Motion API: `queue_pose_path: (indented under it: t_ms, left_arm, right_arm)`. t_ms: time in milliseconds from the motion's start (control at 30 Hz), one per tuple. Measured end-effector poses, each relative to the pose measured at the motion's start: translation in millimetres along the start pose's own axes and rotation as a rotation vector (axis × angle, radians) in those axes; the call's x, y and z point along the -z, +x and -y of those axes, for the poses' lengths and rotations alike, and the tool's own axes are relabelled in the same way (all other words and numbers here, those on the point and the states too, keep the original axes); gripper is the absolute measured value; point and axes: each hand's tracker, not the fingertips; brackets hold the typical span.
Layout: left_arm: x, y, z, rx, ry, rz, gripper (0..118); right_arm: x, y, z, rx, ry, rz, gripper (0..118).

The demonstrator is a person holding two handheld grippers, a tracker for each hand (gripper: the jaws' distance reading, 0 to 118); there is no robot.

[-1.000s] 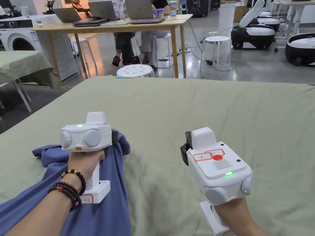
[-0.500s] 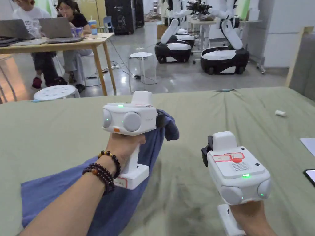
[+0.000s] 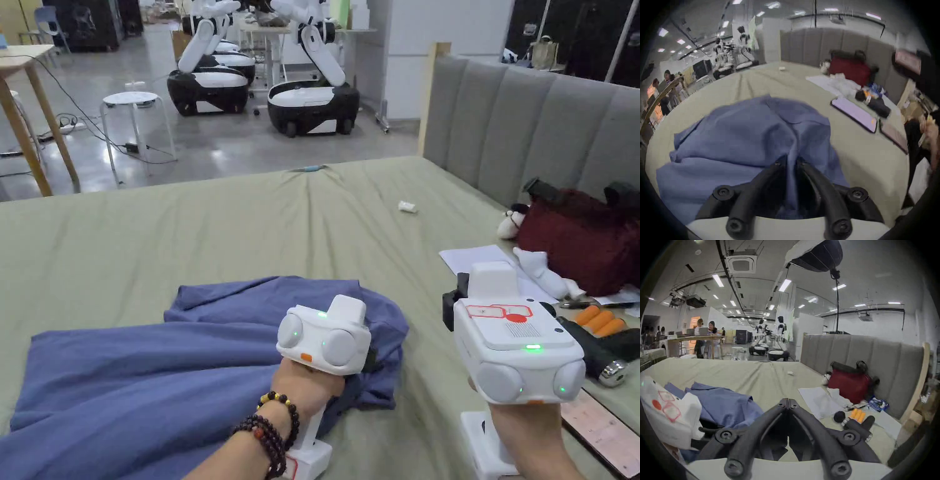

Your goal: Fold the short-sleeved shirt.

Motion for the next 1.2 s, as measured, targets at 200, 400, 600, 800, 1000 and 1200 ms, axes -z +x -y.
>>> queue_pose_path:
  t_ms: [200, 400, 600, 800, 1000, 1200]
  left_arm:
    - [-16.7, -13.7, -12.5, -0.076, 0.096, -0.061, 117]
    - [-89.8, -55.9, -20.3, -0.142, 0.245, -0.082, 100]
    - [-164.6, -130.1, 22.1, -0.188, 0.35, -0.366, 5]
    - [-222.5, -199.5, 77.1, -0.287, 0.304, -0.488, 0]
    - [-248.6, -235.2, 111.3, -0.343, 0.321, -0.538, 0]
    - [-246.0, -281.7, 106.8, -0.411, 0.257, -0.535, 0]
  right_arm:
    - [2.9, -15.9, 8.2, -0.007, -0.023, -0.033, 0]
    - [-7.2, -50.1, -3.8, -0.025, -0.004, -0.099, 0]
    - [-15.1, -107.9, -21.9, -0.041, 0.025, -0.201, 0]
    - [-25.7, -178.0, -28.8, -0.095, 0.038, -0.307, 0]
    - [-34.0, -232.5, -38.0, -0.119, 0.053, -0.386, 0]
    - [-27.7, -239.3, -42.7, -0.098, 0.049, -0.391, 0]
